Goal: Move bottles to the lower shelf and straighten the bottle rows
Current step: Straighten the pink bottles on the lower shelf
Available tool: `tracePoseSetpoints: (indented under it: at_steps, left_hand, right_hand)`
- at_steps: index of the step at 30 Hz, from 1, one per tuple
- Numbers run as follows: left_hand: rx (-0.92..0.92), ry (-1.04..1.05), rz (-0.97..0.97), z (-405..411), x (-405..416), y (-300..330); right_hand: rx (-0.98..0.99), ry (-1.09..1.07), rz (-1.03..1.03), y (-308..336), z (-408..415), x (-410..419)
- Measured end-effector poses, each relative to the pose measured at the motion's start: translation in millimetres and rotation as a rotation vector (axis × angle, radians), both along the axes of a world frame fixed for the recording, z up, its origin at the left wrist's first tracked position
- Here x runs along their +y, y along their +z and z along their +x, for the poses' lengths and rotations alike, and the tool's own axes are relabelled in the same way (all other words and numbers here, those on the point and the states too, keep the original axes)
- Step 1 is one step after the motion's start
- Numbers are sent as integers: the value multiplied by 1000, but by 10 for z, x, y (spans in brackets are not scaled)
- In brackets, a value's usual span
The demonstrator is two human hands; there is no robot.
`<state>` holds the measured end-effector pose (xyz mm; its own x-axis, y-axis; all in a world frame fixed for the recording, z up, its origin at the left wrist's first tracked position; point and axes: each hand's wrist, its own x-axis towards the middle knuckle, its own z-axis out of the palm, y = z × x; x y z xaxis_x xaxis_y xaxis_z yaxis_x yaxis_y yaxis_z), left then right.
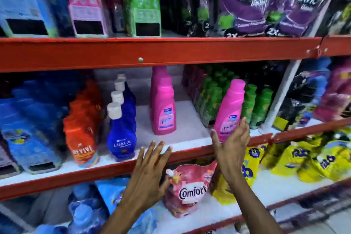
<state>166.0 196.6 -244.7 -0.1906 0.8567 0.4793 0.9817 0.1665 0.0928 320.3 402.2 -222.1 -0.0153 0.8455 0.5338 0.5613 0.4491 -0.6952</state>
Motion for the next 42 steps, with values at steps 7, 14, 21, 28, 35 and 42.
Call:
tracePoseSetpoints:
  at_steps: [7, 14, 21, 28, 35, 42]
  left_hand:
    - [24, 87, -110, 56, 0, -9]
    - [19, 137, -50, -33, -143, -37]
    - [37, 150, -21, -167, -362, -93]
    - [-33, 148, -23, -128, -381, -83]
    - [-41, 128, -9, -164, -421, -121]
    - [10, 91, 5, -185, -439, -97]
  right_hand:
    - [14, 30, -26, -19, 44, 279]
    - [104, 34, -40, 68, 12, 315]
    - [149, 165, 3, 105, -335, -194]
    - [73, 326, -1, 218, -788, -648]
    - [33, 325, -64, 176, -977, -822]
    - [7, 321, -64, 154, -961, -843]
